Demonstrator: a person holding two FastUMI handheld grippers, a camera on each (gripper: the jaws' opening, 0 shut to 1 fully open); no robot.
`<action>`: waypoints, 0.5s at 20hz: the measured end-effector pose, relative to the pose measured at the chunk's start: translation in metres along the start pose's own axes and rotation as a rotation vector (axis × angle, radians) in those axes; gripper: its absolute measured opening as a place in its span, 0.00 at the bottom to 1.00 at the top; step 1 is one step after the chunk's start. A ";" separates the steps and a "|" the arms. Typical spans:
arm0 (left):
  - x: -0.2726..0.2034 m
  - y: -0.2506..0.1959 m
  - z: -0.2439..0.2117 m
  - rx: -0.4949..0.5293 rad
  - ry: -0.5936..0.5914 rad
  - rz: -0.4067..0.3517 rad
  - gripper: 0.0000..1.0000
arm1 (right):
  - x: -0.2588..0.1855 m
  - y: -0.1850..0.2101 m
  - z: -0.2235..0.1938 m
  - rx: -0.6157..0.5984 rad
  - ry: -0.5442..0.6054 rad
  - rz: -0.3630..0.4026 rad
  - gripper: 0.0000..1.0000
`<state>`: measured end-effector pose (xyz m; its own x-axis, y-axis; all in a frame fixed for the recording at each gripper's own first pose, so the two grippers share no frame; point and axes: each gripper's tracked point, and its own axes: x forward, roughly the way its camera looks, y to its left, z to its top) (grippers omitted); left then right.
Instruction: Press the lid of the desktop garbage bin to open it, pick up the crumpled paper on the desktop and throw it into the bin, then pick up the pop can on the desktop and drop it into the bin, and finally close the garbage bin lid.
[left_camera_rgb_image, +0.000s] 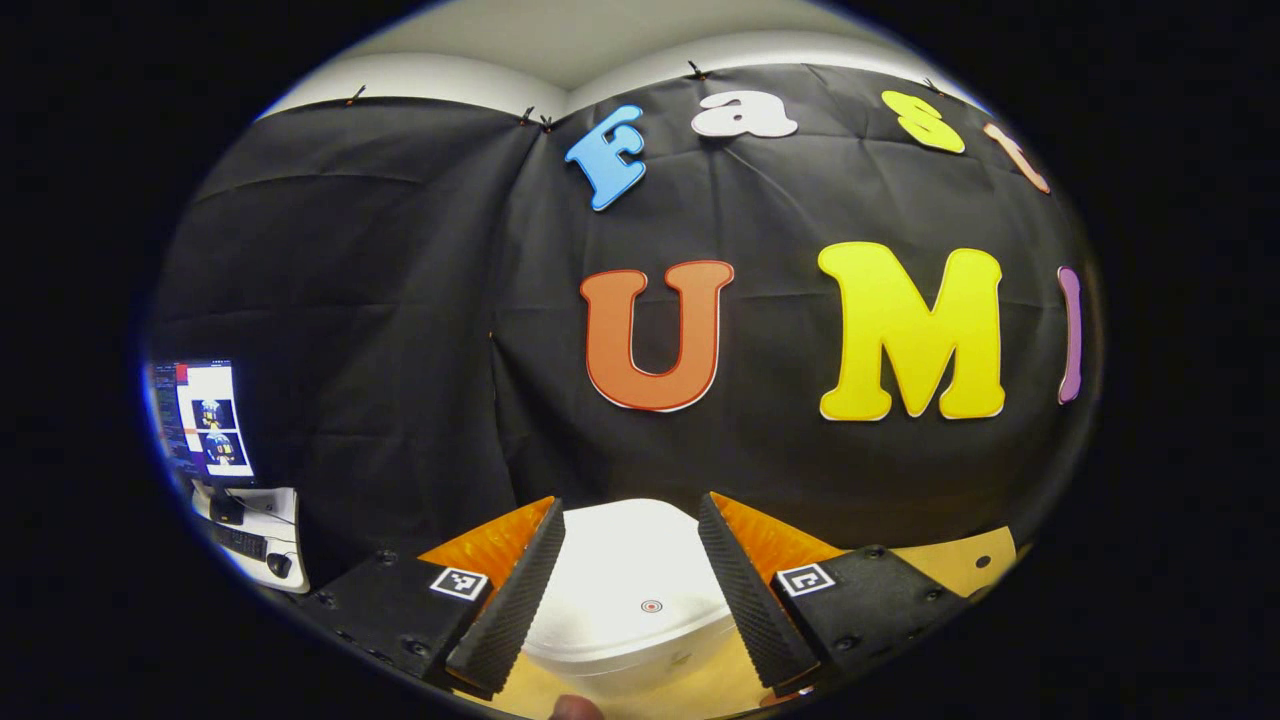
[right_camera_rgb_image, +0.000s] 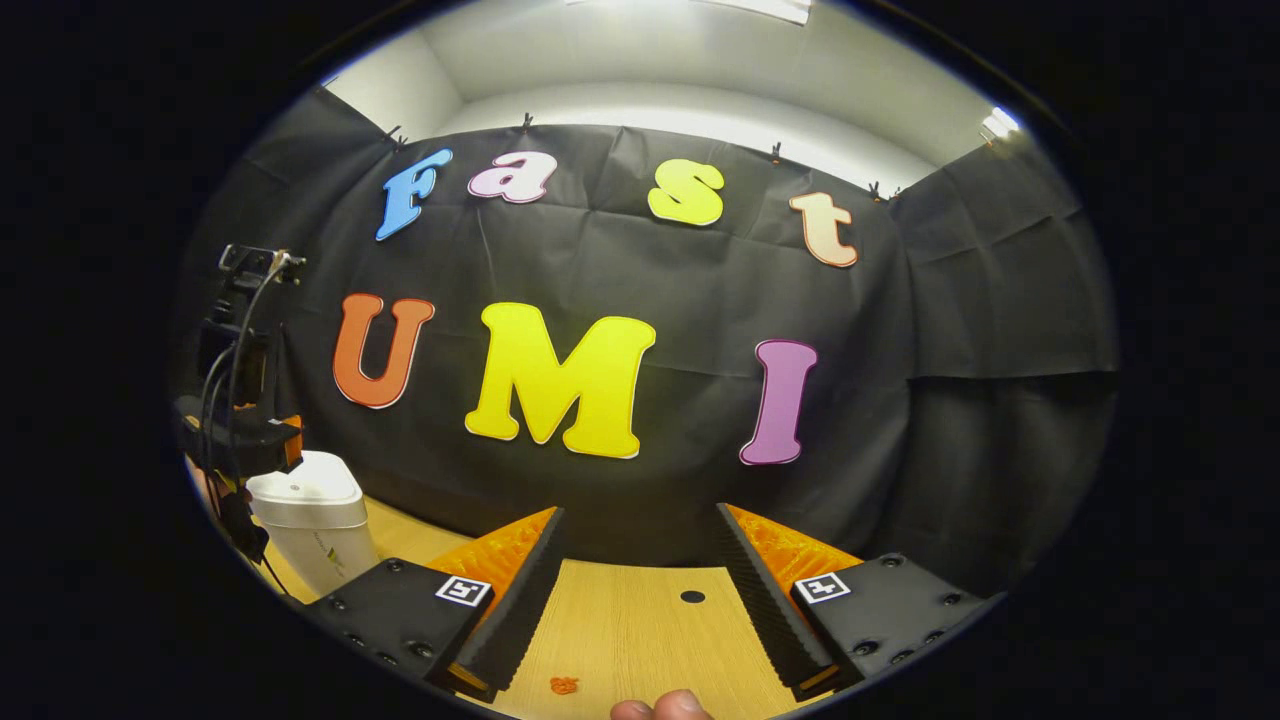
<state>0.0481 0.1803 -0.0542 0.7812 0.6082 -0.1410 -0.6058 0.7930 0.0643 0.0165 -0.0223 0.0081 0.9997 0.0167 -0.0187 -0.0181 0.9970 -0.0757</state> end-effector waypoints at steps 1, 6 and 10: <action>0.006 -0.002 -0.007 -0.002 0.018 0.005 0.84 | 0.000 -0.001 -0.001 -0.005 0.001 0.000 0.94; 0.021 -0.009 -0.043 -0.021 0.142 0.042 0.63 | -0.001 -0.004 -0.003 -0.026 0.008 -0.003 0.94; 0.023 -0.004 -0.066 -0.038 0.214 0.076 0.40 | -0.002 -0.009 -0.004 -0.053 0.006 -0.010 0.94</action>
<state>0.0590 0.1891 -0.1226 0.6853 0.6419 -0.3439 -0.6703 0.7406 0.0466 0.0150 -0.0320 0.0052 0.9997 0.0061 -0.0234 -0.0090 0.9917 -0.1283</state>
